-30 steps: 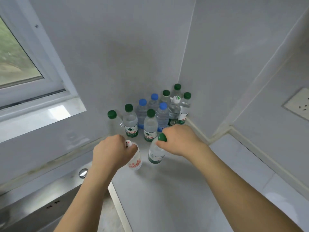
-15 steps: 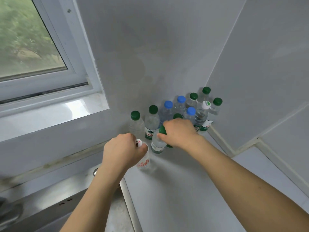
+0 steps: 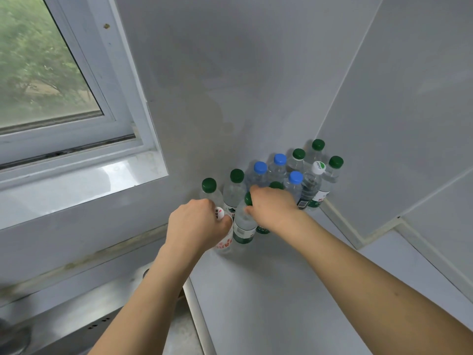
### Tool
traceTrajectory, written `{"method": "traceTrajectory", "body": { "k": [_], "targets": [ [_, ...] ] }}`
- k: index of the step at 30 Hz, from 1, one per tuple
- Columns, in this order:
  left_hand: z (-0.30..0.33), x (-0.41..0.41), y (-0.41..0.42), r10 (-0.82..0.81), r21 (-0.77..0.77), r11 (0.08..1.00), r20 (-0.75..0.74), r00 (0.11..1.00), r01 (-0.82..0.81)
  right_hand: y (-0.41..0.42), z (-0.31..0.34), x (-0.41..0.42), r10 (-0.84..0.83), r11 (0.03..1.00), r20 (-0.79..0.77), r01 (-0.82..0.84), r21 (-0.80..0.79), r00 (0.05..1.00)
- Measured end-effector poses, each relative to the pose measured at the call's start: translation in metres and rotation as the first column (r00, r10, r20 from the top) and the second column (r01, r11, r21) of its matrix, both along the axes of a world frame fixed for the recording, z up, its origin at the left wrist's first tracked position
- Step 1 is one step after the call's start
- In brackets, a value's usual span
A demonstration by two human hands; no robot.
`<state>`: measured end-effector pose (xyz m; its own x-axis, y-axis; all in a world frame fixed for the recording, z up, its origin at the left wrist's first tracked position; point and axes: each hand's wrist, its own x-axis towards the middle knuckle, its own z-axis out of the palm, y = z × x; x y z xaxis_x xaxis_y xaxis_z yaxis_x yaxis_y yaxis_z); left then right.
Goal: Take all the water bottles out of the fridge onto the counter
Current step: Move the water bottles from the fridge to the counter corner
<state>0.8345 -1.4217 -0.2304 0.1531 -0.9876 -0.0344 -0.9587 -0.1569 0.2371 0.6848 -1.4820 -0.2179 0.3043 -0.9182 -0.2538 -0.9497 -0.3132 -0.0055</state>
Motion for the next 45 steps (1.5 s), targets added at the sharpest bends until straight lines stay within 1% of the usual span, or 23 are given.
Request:
{"method": "traceTrajectory", "body": {
  "k": [7, 12, 15, 19, 23, 25, 27, 28, 29, 31, 33, 35, 37, 38, 43, 45],
  "targets": [
    [-0.006, -0.003, -0.013, -0.049, 0.034, 0.998, 0.023, 0.999, 0.048, 0.006, -0.002, -0.006, 0.028, 0.999, 0.051, -0.029, 0.013, 0.998],
    [-0.013, -0.003, -0.017, -0.068, -0.001, 0.998, 0.045, 0.997, 0.068, 0.007, -0.006, -0.006, 0.04, 0.999, 0.073, -0.04, -0.008, 0.996],
    [-0.016, -0.002, -0.022, -0.072, 0.0, 0.997, 0.025, 0.997, 0.072, 0.006, -0.008, -0.007, 0.036, 0.999, 0.096, -0.035, -0.014, 0.995],
    [-0.019, -0.002, -0.028, -0.083, 0.027, 0.996, -0.042, 0.996, 0.084, 0.006, -0.012, -0.009, 0.019, 1.0, 0.126, -0.017, -0.016, 0.992],
    [-0.016, -0.004, -0.025, -0.062, 0.085, 0.994, -0.104, 0.993, 0.071, 0.005, -0.01, -0.008, 0.016, 1.0, 0.107, -0.014, -0.02, 0.994],
    [-0.012, -0.006, -0.024, -0.051, 0.128, 0.99, -0.099, 0.994, 0.063, 0.005, -0.011, -0.008, -0.002, 1.0, 0.131, 0.003, -0.009, 0.991],
    [-0.005, -0.008, -0.021, -0.038, 0.161, 0.986, -0.04, 0.998, 0.044, 0.011, -0.01, -0.015, -0.03, 1.0, 0.209, 0.03, 0.003, 0.978],
    [-0.002, -0.01, -0.018, -0.033, 0.146, 0.989, 0.012, 0.999, 0.031, 0.016, -0.009, -0.02, -0.043, 0.999, 0.255, 0.043, 0.006, 0.966],
    [0.002, -0.011, -0.014, -0.026, 0.093, 0.996, 0.068, 0.997, 0.019, 0.021, -0.008, -0.026, -0.054, 0.998, 0.301, 0.056, 0.001, 0.952],
    [0.01, -0.017, -0.006, -0.015, -0.095, 0.995, 0.148, 0.989, 0.03, 0.034, -0.003, -0.044, -0.081, 0.995, 0.378, 0.094, -0.015, 0.922],
    [0.019, -0.027, 0.001, -0.072, -0.266, 0.958, 0.144, 0.987, 0.109, 0.045, 0.002, -0.064, -0.106, 0.992, 0.427, 0.126, -0.017, 0.898],
    [0.028, -0.042, 0.001, -0.223, -0.348, 0.902, 0.133, 0.966, 0.256, 0.057, 0.007, -0.087, -0.141, 0.986, 0.446, 0.167, -0.018, 0.884],
    [0.032, -0.058, -0.005, -0.35, -0.342, 0.861, 0.137, 0.927, 0.376, 0.067, 0.015, -0.109, -0.18, 0.977, 0.45, 0.212, -0.022, 0.875],
    [0.034, -0.065, -0.007, -0.386, -0.325, 0.853, 0.137, 0.912, 0.409, 0.071, 0.018, -0.118, -0.195, 0.972, 0.447, 0.232, -0.03, 0.873],
    [0.039, -0.13, -0.017, -0.518, -0.253, 0.81, 0.113, 0.848, 0.529, 0.099, 0.032, -0.179, -0.3, 0.929, 0.431, 0.363, -0.071, 0.851],
    [0.035, -0.161, -0.018, -0.578, -0.237, 0.776, 0.106, 0.809, 0.585, 0.113, 0.033, -0.202, -0.361, 0.9, 0.427, 0.429, -0.073, 0.829]
  ]
}}
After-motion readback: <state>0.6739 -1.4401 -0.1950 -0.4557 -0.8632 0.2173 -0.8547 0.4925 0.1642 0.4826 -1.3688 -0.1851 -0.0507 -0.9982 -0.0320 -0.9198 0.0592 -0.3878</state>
